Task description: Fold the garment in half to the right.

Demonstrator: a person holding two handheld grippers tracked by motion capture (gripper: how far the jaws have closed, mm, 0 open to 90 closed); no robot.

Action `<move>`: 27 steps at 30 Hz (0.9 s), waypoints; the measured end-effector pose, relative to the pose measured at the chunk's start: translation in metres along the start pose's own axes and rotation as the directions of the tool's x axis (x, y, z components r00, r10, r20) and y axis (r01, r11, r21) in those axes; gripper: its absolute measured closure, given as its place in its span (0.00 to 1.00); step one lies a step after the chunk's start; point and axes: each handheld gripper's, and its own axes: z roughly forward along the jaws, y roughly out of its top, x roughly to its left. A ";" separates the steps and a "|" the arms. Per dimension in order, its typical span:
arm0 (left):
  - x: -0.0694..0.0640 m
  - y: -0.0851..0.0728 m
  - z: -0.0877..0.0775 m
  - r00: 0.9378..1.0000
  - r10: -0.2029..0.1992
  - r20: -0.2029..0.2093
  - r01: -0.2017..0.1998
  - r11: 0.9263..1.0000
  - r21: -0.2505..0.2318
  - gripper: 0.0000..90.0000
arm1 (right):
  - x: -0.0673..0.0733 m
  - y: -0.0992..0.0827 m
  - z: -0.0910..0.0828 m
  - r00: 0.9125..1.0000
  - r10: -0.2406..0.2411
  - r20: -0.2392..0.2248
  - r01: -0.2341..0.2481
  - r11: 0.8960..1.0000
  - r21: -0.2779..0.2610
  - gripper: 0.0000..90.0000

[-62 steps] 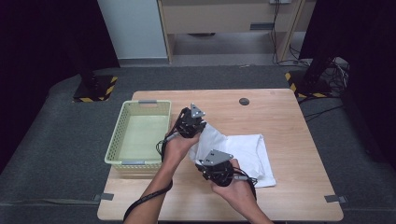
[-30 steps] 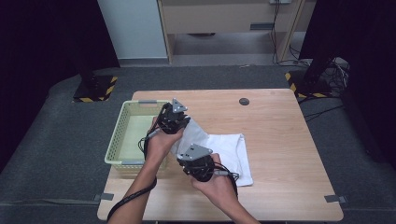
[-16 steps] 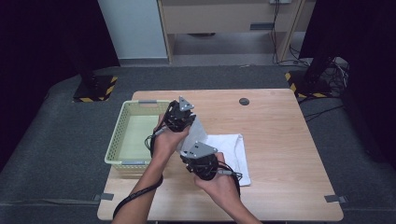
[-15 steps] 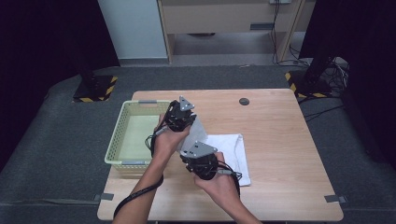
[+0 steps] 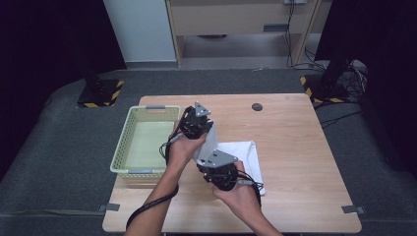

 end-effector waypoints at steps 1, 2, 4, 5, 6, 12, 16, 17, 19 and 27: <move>-0.002 0.001 0.002 1.000 0.010 0.004 -0.010 1.000 0.006 0.90 | -0.002 -0.002 -0.002 1.000 0.006 0.001 -0.006 1.000 -0.004 0.89; -0.004 0.003 0.004 1.000 0.019 0.008 -0.019 1.000 0.009 0.90 | -0.005 -0.005 -0.004 1.000 0.011 0.002 -0.011 1.000 -0.010 0.89; -0.008 0.005 0.009 1.000 0.025 0.016 -0.025 1.000 0.015 0.90 | -0.010 -0.010 -0.007 1.000 0.025 0.004 -0.025 1.000 -0.017 0.89; -0.011 0.006 0.011 0.999 0.031 0.020 -0.031 0.999 0.020 0.90 | -0.012 -0.013 -0.008 0.999 0.032 0.002 -0.032 0.999 -0.016 0.89; -0.013 0.006 0.014 0.999 0.034 0.024 -0.034 0.999 0.024 0.90 | -0.013 -0.016 -0.009 0.999 0.036 0.001 -0.036 0.999 -0.015 0.89; -0.028 0.011 0.027 0.997 0.062 0.042 -0.064 0.997 0.038 0.90 | -0.025 -0.030 -0.019 0.999 0.052 0.008 -0.052 0.999 -0.004 0.89; -0.033 0.010 0.040 0.997 0.072 0.040 -0.074 0.996 0.053 0.90 | -0.035 -0.039 -0.026 0.997 0.083 0.001 -0.083 0.997 0.002 0.89; -0.034 0.009 0.044 0.997 0.071 0.042 -0.073 0.996 0.059 0.90 | -0.038 -0.042 -0.027 0.996 0.091 -0.003 -0.091 0.996 0.004 0.89; -0.038 0.008 0.052 0.996 0.070 0.051 -0.073 0.996 0.059 0.90 | -0.043 -0.048 -0.028 0.994 0.108 -0.010 -0.108 0.994 0.010 0.89; -0.055 0.011 0.069 0.994 0.087 0.064 -0.090 0.994 0.054 0.90 | -0.057 -0.071 -0.028 0.987 0.160 -0.017 -0.159 0.987 0.029 0.89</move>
